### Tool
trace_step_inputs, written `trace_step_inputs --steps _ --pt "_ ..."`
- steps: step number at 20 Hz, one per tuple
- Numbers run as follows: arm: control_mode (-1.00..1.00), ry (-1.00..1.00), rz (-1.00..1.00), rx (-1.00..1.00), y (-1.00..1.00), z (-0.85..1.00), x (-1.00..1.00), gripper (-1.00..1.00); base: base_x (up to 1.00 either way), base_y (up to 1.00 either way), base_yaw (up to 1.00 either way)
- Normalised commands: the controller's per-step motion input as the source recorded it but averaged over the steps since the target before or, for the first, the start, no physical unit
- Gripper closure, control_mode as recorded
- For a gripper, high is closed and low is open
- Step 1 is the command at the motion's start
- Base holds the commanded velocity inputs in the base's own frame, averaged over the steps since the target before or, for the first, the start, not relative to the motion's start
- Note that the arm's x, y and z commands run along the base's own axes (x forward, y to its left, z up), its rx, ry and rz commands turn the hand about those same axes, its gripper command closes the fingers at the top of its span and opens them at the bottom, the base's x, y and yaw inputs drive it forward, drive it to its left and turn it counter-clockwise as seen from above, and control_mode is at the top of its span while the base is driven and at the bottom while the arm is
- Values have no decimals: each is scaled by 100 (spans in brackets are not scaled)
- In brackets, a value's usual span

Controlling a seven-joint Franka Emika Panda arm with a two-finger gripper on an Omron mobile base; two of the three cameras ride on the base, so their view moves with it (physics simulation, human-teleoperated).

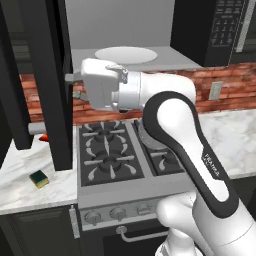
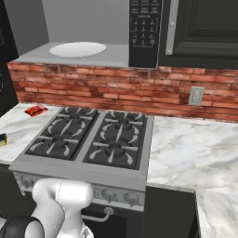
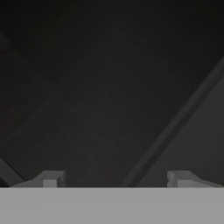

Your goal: Place the sponge inside the microwave to prepare for sanitizing.

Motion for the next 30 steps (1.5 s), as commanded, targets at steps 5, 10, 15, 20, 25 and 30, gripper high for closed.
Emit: trace_step_inputs --steps 5,10,15,20,25,30 --pt "-100 1 -2 -13 -4 -15 6 -100 0 0 0" --pt "-100 0 -6 -16 -23 -1 0 -100 0 0 0" --pt "-100 0 -6 -11 -34 -4 -1 -100 0 0 0" --pt "-100 -1 -4 -7 -41 -22 -4 -100 0 0 0" --pt "-100 -1 0 -7 -41 -31 0 -100 0 0 0" --pt "-100 -22 0 -18 -21 -62 1 -100 0 0 0"
